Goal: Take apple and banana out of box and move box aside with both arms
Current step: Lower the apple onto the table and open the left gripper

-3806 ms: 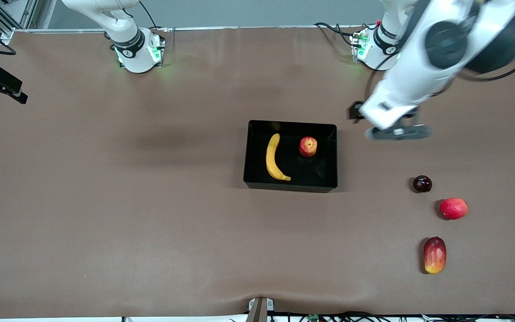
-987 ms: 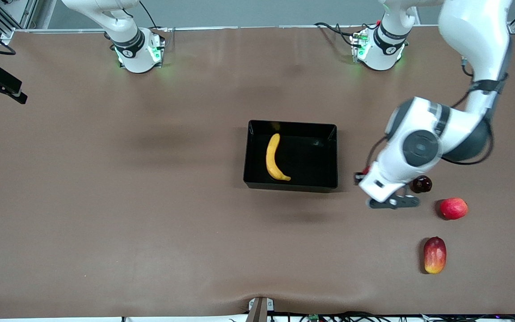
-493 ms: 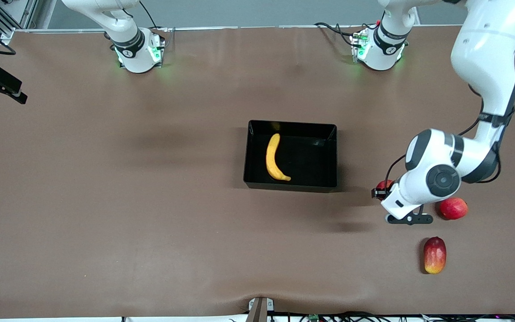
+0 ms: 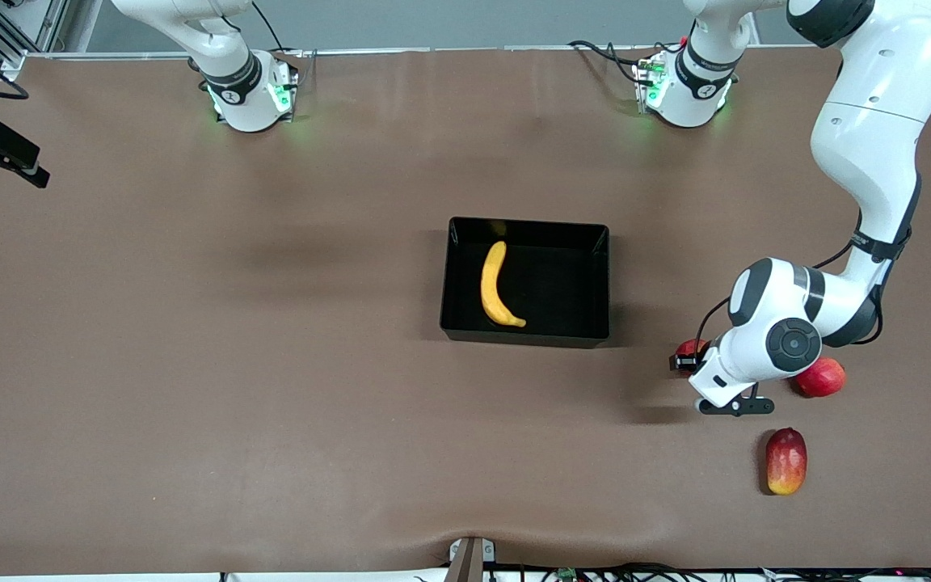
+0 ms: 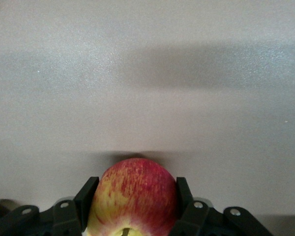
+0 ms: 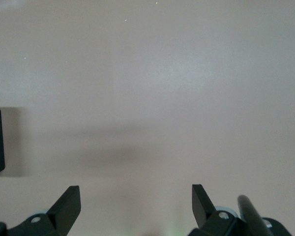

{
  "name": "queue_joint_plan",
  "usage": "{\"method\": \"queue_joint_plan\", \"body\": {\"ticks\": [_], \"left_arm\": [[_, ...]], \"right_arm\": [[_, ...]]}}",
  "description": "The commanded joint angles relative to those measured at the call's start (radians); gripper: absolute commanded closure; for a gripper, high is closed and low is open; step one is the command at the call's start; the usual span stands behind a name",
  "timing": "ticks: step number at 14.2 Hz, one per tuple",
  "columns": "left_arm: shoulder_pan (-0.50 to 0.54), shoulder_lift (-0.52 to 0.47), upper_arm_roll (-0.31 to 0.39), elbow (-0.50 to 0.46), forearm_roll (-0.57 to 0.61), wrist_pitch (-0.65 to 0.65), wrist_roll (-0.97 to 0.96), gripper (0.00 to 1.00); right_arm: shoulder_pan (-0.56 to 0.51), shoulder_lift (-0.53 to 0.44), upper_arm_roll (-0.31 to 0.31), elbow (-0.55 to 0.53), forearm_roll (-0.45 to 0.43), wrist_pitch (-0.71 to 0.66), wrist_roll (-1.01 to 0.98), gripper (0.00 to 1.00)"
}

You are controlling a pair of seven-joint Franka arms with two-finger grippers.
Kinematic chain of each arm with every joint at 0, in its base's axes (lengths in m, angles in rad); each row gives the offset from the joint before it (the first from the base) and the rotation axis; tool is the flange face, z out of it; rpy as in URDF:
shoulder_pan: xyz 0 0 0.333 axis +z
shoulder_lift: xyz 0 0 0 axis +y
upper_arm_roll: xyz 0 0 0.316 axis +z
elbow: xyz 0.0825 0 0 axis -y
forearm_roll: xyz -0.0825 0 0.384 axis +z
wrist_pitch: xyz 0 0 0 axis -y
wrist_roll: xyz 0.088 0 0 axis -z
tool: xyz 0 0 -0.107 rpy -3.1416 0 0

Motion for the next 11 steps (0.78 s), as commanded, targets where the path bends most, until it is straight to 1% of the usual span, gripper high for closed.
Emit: {"method": "queue_joint_plan", "body": {"ticks": [1, 3, 5, 9, 11], "left_arm": [[0.01, -0.004, 0.006, -0.011, 0.039, 0.016, 0.0, 0.0], [0.001, -0.041, 0.006, -0.011, 0.039, 0.001, -0.006, 0.0], [-0.004, -0.102, -0.008, -0.008, 0.035, -0.077, -0.012, 0.0], [-0.007, -0.234, -0.106, -0.007, 0.024, -0.246, -0.019, 0.0], [-0.007, -0.262, -0.19, -0.007, 0.023, -0.294, -0.086, 0.0]], "right_arm": [[-0.004, 0.006, 0.0, 0.015, 0.014, -0.006, 0.001, 0.0], [-0.004, 0.007, 0.001, 0.015, 0.014, -0.006, 0.001, 0.0], [-0.005, 0.006, 0.0, 0.015, 0.014, -0.006, 0.001, 0.0], [-0.007, 0.007, 0.001, 0.015, 0.014, -0.005, 0.001, 0.0], [-0.005, 0.012, 0.001, 0.015, 0.014, -0.006, 0.0, 0.0]]}}
